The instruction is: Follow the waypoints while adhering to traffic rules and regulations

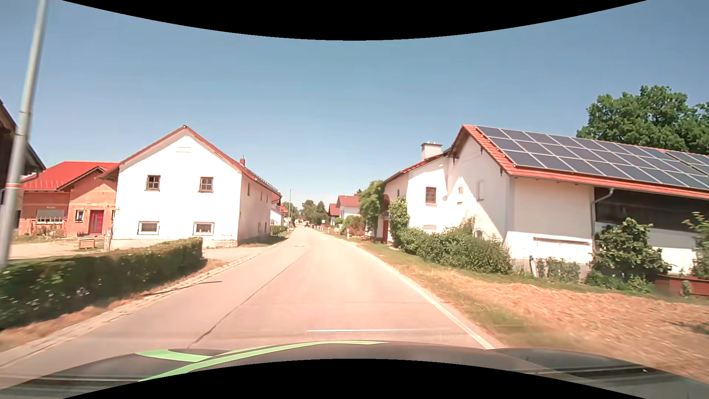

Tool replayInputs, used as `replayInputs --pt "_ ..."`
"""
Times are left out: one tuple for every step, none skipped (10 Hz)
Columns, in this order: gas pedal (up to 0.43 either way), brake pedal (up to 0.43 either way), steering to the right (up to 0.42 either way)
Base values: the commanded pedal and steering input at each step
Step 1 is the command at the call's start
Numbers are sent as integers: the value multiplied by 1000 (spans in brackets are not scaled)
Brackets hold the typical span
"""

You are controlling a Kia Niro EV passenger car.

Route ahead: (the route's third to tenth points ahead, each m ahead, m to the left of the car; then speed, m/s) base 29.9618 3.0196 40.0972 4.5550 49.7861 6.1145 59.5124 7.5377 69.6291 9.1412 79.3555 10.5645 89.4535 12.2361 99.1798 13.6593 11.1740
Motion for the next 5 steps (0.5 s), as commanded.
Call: replayInputs --pt "47 0 -21" --pt "59 0 -22" --pt "59 0 -25" --pt "67 0 -25" --pt "67 0 -25"
